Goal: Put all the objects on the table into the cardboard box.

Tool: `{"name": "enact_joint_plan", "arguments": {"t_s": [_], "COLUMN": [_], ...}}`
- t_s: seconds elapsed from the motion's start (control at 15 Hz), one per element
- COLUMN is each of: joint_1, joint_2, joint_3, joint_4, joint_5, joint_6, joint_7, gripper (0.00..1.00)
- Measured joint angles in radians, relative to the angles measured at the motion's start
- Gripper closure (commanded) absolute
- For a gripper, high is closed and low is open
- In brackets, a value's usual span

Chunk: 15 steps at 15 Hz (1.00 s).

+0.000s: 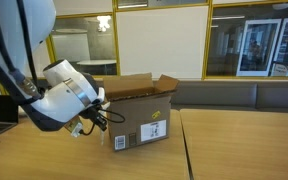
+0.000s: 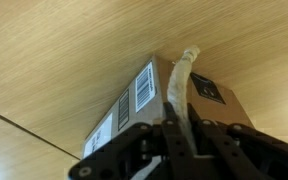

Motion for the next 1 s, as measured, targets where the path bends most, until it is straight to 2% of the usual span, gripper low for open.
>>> {"name": "enact_joint_plan", "arguments": {"t_s": [0.27, 1.0], "joint_1": [0.026, 0.111], "joint_2": [-0.081, -0.482], "joint_3": [0.005, 0.101], "joint_4": [-0.002, -0.074], "joint_5": [-0.002, 0.001], "joint_6": [-0.056, -0.283], "joint_7": [0.021, 0.036], "gripper": [0.86, 0.86]}}
